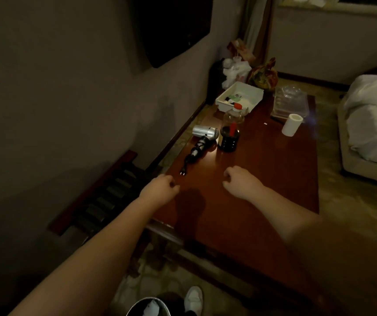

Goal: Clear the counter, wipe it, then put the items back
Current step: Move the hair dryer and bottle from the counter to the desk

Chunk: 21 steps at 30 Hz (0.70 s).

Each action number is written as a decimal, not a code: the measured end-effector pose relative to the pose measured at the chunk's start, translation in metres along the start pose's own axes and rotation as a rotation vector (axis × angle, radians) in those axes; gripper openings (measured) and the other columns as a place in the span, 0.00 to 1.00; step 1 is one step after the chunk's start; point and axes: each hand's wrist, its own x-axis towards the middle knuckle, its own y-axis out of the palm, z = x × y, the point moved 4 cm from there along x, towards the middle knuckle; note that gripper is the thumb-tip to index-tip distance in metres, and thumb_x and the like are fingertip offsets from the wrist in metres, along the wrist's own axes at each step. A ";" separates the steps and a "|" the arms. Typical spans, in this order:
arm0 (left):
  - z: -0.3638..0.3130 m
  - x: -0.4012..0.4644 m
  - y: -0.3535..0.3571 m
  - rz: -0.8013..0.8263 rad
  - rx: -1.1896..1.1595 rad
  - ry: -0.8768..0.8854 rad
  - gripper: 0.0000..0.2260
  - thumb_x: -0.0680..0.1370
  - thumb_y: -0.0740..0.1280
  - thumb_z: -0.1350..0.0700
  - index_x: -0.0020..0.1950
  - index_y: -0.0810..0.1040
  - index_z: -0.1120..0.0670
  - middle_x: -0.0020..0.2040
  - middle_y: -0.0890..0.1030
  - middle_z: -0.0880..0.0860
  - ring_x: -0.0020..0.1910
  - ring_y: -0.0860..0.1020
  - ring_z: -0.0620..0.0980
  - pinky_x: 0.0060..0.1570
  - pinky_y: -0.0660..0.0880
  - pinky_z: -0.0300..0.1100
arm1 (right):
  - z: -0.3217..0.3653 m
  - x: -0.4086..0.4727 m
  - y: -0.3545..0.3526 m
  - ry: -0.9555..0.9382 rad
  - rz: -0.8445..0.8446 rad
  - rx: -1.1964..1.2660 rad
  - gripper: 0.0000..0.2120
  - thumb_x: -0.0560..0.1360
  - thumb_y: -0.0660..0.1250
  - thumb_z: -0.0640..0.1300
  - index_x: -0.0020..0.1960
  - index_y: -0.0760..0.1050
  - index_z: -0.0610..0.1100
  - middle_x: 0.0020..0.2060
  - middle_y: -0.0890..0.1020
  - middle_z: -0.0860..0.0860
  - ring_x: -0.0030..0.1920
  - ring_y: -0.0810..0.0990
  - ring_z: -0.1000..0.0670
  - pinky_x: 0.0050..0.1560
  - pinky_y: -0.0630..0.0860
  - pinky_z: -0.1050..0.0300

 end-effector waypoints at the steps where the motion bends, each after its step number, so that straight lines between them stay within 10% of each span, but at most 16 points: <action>1: 0.005 -0.024 0.000 -0.004 0.018 -0.014 0.17 0.80 0.60 0.43 0.63 0.74 0.53 0.58 0.72 0.51 0.48 0.75 0.47 0.47 0.77 0.44 | 0.006 -0.016 0.003 -0.033 0.015 -0.026 0.19 0.79 0.59 0.49 0.67 0.69 0.44 0.62 0.71 0.47 0.61 0.71 0.46 0.58 0.72 0.53; 21: 0.154 -0.444 -0.018 -0.342 -0.095 -0.661 0.15 0.79 0.61 0.42 0.60 0.75 0.49 0.54 0.73 0.46 0.51 0.74 0.46 0.52 0.77 0.45 | 0.251 -0.229 0.080 -0.711 0.237 -0.219 0.20 0.79 0.59 0.54 0.69 0.69 0.49 0.62 0.73 0.51 0.59 0.74 0.50 0.58 0.75 0.52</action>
